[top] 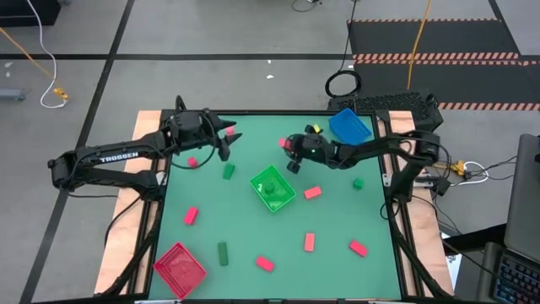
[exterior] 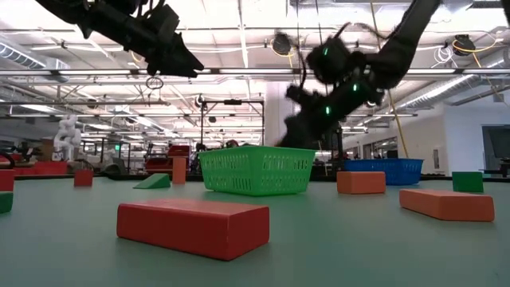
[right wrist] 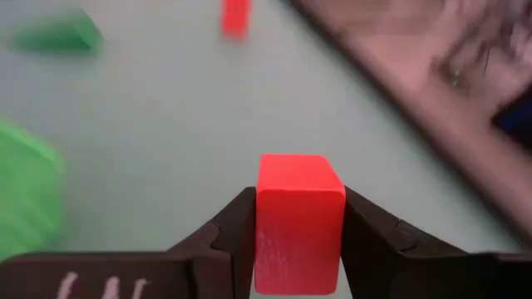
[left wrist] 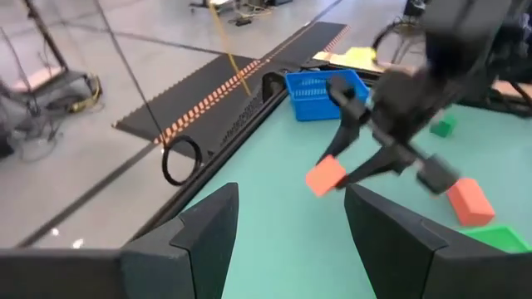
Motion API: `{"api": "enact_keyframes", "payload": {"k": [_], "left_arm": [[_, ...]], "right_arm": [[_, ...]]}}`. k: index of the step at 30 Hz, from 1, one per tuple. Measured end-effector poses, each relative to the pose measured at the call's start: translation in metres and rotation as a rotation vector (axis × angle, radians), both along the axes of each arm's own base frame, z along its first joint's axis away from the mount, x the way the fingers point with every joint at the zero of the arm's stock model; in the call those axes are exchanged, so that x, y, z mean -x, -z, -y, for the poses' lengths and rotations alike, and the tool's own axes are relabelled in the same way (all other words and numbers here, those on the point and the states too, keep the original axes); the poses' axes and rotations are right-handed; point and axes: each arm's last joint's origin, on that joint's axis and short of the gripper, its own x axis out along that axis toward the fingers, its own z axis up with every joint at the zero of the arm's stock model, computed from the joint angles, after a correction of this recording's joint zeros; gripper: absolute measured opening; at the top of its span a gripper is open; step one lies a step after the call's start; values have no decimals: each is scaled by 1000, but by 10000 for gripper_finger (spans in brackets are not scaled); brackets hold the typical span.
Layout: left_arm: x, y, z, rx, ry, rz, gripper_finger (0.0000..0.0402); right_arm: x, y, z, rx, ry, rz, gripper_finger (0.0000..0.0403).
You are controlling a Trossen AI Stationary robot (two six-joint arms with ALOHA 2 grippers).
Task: Sort & place blocks by color
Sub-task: Put the pink block into the red bin
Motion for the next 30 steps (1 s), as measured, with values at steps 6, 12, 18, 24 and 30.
{"api": "enact_keyframes", "payload": {"k": [6, 12, 18, 24, 30], "left_arm": [[-8, -4, 18, -125, 128, -2, 225], [-17, -11, 41, -228, 283, 48, 225], [-26, -5, 56, -336, 289, -15, 225], [-44, 3, 59, -399, 281, -2, 225], [-54, 9, 58, -412, 276, 10, 225]], "right_arm": [[-5, -53, -31, 217, -255, 204, 122], [-5, -70, -48, 266, -423, 307, 122], [-6, -70, -53, 243, -442, 325, 122], [-6, -77, -54, 243, -434, 397, 122], [-6, -77, -55, 235, -446, 397, 122]]}}
